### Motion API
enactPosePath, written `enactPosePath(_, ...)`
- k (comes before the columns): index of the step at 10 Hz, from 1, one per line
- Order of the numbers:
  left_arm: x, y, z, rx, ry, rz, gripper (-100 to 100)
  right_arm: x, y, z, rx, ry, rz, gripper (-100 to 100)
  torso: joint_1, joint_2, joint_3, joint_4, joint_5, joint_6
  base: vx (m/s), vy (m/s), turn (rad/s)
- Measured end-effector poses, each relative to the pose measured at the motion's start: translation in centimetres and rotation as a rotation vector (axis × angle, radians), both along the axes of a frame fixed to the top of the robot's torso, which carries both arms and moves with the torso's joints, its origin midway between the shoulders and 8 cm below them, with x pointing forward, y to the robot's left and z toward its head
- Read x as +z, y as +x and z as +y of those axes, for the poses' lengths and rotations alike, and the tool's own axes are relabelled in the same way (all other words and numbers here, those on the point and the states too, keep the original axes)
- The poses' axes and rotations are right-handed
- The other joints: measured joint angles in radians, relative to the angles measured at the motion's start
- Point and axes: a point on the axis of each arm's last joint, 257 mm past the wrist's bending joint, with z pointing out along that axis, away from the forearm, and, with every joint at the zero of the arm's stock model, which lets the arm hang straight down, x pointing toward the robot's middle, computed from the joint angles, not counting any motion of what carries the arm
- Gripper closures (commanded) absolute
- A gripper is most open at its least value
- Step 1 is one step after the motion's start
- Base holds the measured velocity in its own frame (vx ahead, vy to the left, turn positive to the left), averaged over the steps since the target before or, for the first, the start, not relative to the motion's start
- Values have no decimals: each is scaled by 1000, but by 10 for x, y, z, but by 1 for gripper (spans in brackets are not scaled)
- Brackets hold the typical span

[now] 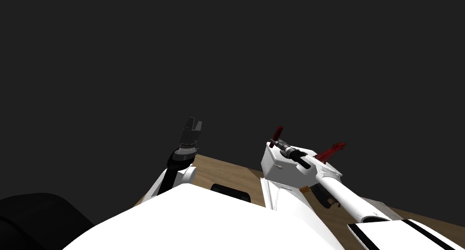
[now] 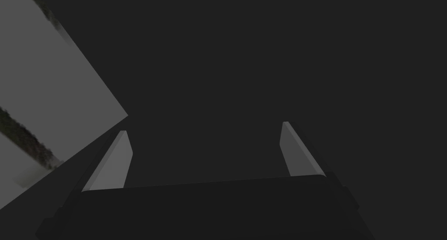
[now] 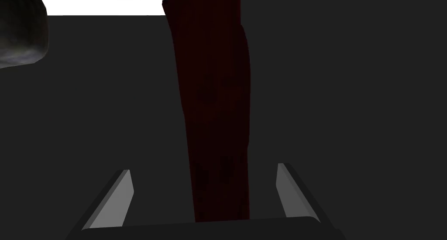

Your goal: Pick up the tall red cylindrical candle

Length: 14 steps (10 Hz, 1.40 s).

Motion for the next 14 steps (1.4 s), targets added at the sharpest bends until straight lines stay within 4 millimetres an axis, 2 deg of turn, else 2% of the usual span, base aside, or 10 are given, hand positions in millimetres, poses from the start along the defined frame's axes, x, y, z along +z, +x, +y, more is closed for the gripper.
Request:
enactPosePath(2,0,0,0,0,0,0,0,10,11,-5,-2,-13,-2,-100,3,5,3,1,1,0,-99,38,19)
enactPosePath(5,0,0,0,0,0,0,0,36,31,-18,-29,-23,-32,-100,-1,-3,-2,-1,0,0,2,-8,-1)
enactPosePath(6,0,0,0,0,0,0,0,37,32,-19,-30,-23,-33,100,-1,-3,-2,-1,-1,0,0,0,0)
enactPosePath(10,0,0,0,0,0,0,0,37,32,-18,-30,-23,-33,100,-1,-3,-2,-1,-1,0,0,0,0)
enactPosePath(11,0,0,0,0,0,0,0,37,32,-18,-30,-23,-33,0,-1,-3,-2,-1,0,0,0,0,0)
enactPosePath(12,0,0,0,0,0,0,0,37,32,-18,-30,-23,-33,100,-1,-3,-2,-1,0,0,121,-37,-78)
enactPosePath(14,0,0,0,0,0,0,0,27,21,-19,-42,-16,-27,100,-5,-12,-7,-3,-1,1,120,-34,-38)
